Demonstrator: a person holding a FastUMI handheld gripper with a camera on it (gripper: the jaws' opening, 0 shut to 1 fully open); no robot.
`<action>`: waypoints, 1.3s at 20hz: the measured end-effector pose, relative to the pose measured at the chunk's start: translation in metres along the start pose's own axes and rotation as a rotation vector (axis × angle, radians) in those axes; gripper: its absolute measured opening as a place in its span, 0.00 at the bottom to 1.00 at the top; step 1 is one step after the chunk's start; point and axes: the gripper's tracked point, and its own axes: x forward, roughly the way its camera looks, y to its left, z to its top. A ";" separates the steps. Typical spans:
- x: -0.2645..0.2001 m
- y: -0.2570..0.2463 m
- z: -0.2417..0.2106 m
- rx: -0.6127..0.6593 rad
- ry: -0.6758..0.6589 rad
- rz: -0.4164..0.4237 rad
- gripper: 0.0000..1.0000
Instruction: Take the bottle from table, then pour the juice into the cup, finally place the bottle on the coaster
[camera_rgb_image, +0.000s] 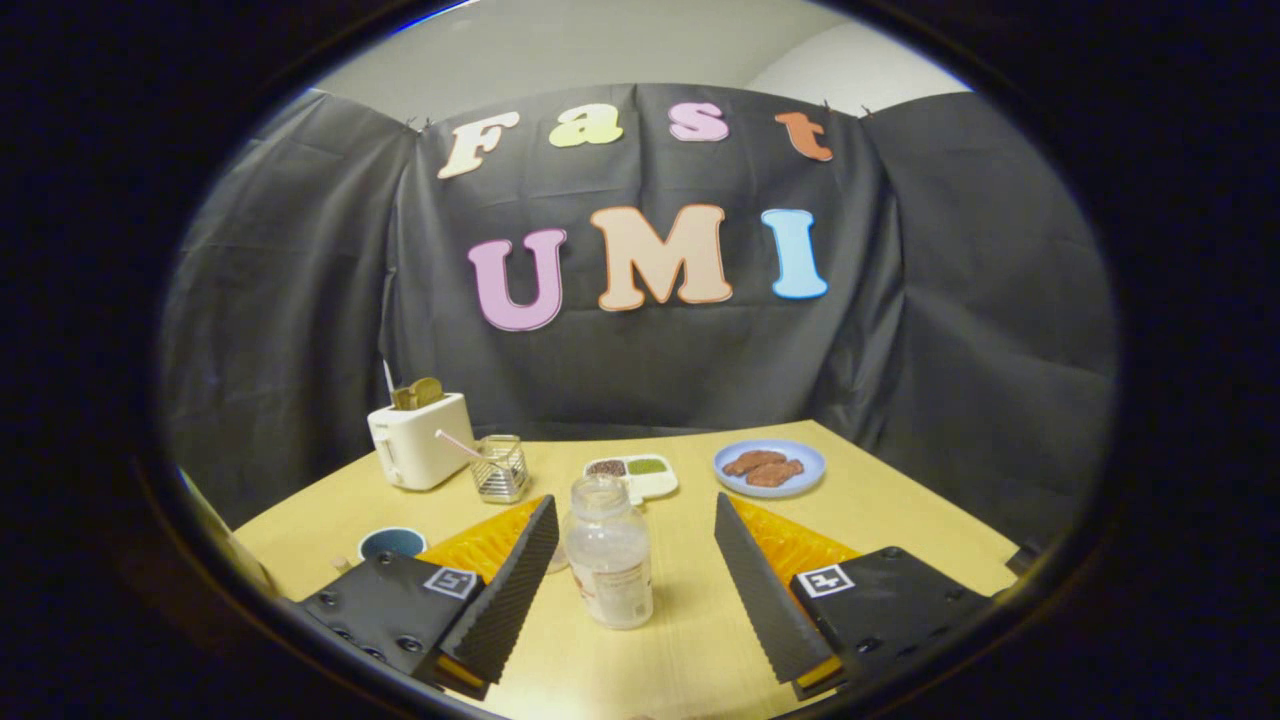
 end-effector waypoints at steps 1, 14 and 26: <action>0.001 0.001 -0.006 -0.001 0.004 0.006 0.98; 0.027 0.020 -0.088 -0.005 0.146 0.044 0.98; 0.065 0.015 -0.119 0.047 0.199 0.020 0.97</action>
